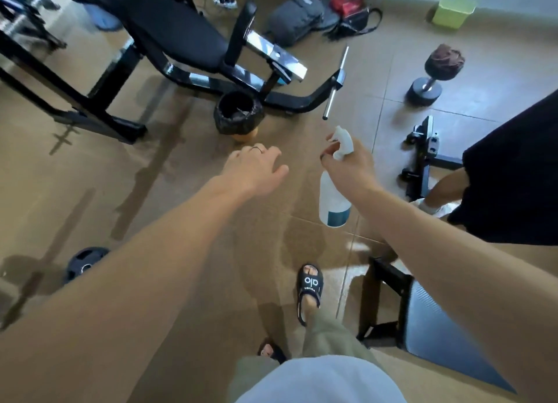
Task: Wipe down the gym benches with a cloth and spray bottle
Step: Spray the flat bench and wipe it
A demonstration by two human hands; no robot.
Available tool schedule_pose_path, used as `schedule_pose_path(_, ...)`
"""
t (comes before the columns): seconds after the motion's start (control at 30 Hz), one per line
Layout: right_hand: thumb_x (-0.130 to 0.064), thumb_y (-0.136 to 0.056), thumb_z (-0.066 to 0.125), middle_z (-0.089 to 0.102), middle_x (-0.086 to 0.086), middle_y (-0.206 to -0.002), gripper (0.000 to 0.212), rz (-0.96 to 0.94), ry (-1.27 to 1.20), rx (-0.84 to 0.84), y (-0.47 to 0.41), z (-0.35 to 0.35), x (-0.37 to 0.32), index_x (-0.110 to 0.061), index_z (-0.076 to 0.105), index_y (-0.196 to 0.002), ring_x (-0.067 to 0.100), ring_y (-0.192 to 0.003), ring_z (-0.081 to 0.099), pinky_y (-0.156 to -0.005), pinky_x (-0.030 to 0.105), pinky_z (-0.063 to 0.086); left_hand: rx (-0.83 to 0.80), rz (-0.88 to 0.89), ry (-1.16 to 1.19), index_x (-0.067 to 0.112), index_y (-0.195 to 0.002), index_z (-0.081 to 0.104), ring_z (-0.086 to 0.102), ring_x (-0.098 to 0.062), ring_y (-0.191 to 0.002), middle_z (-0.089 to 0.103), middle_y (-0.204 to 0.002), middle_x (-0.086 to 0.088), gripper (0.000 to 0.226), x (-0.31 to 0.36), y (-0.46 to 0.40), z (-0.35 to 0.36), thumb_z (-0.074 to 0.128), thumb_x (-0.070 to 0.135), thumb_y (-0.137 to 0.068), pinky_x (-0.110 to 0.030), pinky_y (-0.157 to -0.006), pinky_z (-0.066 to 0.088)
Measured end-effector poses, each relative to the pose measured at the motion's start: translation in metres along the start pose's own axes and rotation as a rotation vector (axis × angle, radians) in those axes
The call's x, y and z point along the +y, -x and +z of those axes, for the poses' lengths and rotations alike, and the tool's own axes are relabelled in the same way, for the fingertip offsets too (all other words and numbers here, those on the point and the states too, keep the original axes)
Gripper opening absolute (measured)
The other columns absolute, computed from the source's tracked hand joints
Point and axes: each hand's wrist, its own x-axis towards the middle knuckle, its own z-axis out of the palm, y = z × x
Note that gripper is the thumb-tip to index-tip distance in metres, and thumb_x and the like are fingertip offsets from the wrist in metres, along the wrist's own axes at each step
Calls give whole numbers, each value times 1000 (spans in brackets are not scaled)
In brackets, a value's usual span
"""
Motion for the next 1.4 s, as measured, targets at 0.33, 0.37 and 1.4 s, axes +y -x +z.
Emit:
schedule_pose_path(0.33, -14, -98, 56, 64, 3, -94, 15, -7, 36, 58, -182, -47, -31, -19, 60, -112, 11, -75, 56, -62, 22, 43, 49, 85, -20, 23, -155, 38, 42, -31, -142, 45, -155, -10, 55, 41, -176, -102, 36, 50, -107, -48, -117, 33)
schedule_pose_path(0.37, -14, -97, 55, 65, 4, -94, 15, -2, 27, 61, -197, -50, -34, -19, 61, -110, 13, -75, 56, -62, 25, 45, 49, 89, -22, 23, -155, 38, 42, -31, -142, 45, -155, -9, 54, 42, -189, -109, 36, 49, -107, -48, -117, 33)
schedule_pose_path(1.4, -12, -97, 56, 58, -10, -90, 25, 204, -60, 424, -806, -325, -52, -22, 62, -120, 10, -79, 56, -64, 23, 45, -40, 406, -156, 23, -155, 38, 42, -30, -140, 48, -153, -10, 53, 335, -818, -366, 33, 45, -107, -42, -114, 30)
